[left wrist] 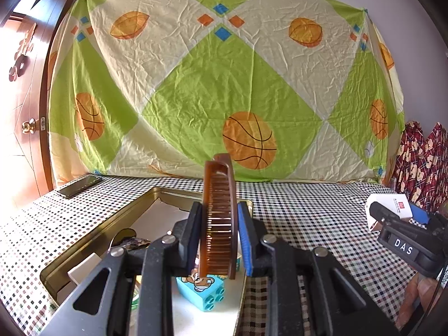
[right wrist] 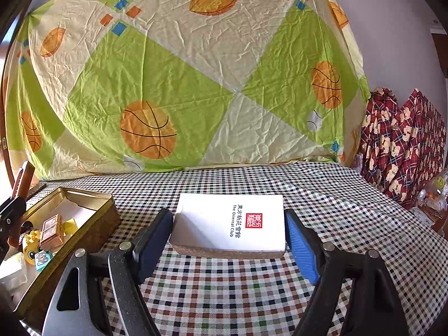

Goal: Organize rigid objects
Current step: 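Carry brown comb toward tray with left tool while right tool carries white box, then move brown comb over tray with left tool while right tool brings white box over tray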

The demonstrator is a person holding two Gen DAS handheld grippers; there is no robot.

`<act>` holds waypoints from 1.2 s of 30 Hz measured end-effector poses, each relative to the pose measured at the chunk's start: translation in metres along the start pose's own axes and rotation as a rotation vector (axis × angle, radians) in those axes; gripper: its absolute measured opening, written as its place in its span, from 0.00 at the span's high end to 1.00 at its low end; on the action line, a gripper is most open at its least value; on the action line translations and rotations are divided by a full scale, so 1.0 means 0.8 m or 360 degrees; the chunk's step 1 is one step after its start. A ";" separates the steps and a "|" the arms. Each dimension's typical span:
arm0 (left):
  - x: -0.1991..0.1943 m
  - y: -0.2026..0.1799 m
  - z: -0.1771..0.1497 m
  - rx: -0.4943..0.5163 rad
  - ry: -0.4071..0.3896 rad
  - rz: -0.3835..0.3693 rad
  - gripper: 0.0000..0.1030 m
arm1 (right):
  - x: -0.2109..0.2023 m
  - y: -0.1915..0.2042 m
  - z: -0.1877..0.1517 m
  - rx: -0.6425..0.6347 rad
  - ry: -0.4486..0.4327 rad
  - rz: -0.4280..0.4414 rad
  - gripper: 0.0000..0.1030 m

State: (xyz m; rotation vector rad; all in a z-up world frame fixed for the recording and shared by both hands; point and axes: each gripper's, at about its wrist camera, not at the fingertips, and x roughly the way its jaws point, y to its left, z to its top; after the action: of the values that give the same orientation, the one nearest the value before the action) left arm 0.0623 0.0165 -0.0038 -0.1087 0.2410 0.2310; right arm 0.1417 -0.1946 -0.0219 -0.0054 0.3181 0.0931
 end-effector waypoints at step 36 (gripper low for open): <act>0.000 0.083 0.004 -0.0114 -0.0006 0.0154 0.77 | -0.010 0.097 -0.007 -0.0130 -0.0016 0.0240 0.22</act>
State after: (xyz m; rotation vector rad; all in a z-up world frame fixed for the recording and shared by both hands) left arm 0.0475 0.0813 -0.0059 -0.1679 0.2342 0.3359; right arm 0.1250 -0.1182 -0.0243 -0.0619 0.3041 0.2557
